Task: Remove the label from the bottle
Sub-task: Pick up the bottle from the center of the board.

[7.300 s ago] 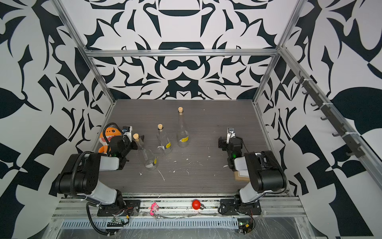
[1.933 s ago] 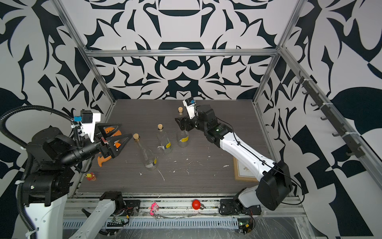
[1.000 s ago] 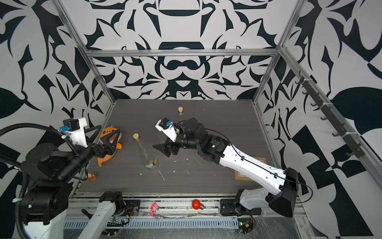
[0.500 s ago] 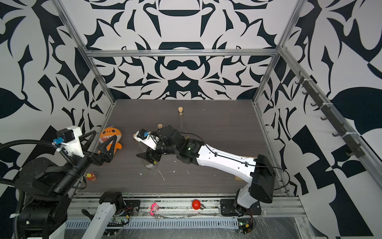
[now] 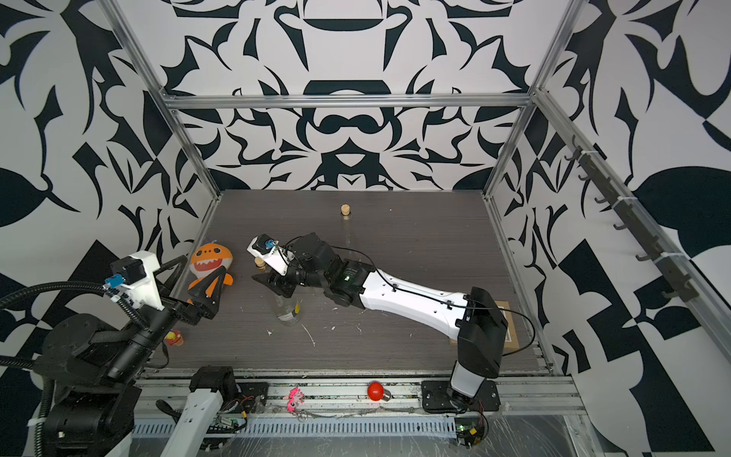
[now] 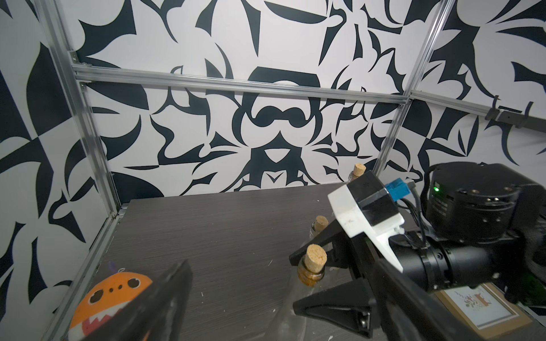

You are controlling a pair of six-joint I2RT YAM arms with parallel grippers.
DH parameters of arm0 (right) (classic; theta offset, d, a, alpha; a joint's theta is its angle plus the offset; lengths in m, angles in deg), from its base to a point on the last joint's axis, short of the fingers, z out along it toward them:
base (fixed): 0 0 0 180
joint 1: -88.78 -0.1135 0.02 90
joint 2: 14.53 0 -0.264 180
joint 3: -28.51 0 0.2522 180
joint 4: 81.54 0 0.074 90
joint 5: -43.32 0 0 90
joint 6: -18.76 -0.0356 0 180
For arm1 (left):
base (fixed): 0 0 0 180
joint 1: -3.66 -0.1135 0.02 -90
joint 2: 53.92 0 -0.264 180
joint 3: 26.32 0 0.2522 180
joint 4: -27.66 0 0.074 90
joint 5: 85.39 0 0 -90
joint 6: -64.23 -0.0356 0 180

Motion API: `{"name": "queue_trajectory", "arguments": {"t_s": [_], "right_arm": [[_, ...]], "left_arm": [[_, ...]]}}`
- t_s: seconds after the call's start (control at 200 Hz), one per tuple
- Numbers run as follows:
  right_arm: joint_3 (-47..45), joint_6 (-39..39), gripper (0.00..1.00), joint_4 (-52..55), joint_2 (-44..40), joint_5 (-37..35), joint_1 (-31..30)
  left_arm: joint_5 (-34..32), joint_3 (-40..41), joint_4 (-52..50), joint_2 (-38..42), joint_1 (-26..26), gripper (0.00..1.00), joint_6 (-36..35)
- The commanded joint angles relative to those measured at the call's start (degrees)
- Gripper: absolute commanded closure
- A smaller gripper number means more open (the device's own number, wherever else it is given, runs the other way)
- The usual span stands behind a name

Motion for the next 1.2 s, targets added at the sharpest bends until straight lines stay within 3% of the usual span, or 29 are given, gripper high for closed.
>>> {"name": "queue_trajectory", "arguments": {"t_s": [0.0,0.575,0.75,1.01,1.195], "right_arm": [[2.14,-1.7,0.66,-3.86,-1.25,0.53,0.03],[1.17,-4.25,1.0,-4.59,-4.76,1.32,-0.16],[-0.37,-4.36,1.0,-3.67,-8.24,1.08,-0.44],[-2.98,-0.73,1.0,3.7,-16.66,1.73,-0.48],[-7.18,2.73,1.0,6.83,-23.66,-2.02,-0.36]], "left_arm": [[0.66,0.9,1.82,1.28,0.2,0.01,0.62],[3.18,2.25,3.77,0.51,0.18,0.01,1.4],[5.86,1.71,4.75,0.16,0.2,0.01,0.91],[18.35,0.61,6.76,-3.17,0.19,0.01,1.6],[25.49,0.86,9.8,-6.9,0.2,0.01,4.65]]}}
